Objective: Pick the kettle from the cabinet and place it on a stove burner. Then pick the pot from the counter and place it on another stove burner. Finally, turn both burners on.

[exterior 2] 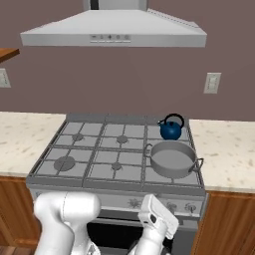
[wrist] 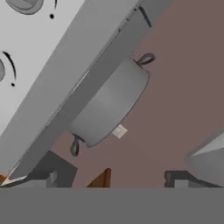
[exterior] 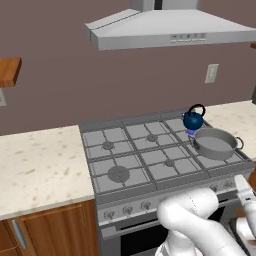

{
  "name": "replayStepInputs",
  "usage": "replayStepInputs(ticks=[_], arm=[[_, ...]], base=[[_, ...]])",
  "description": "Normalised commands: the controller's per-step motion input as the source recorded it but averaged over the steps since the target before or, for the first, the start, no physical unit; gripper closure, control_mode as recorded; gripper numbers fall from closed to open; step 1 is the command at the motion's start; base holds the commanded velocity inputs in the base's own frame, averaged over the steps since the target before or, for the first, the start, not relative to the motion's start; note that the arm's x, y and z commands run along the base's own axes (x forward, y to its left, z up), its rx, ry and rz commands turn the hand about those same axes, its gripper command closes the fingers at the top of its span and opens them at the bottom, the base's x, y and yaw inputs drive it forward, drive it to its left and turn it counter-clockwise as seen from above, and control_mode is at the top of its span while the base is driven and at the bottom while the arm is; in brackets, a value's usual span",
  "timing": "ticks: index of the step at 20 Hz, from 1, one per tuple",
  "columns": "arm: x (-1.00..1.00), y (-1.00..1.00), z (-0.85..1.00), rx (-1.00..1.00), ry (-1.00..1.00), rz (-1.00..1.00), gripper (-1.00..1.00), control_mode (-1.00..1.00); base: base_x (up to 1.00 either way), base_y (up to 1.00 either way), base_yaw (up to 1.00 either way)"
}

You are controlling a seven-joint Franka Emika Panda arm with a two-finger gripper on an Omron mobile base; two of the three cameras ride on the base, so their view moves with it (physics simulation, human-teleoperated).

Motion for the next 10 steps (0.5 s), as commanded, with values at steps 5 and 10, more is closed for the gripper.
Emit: replayStepInputs(ticks=[5, 10], arm=[[-0.98, -0.71, 0.35, 0.02, -0.14, 0.11, -1.0, -1.0], [-0.59, -0.7, 0.58, 0.61, 0.06, 0.11, -1.0, -1.0]], base=[[0.0, 0.0, 0.0], [0.0, 0.0, 0.0]])
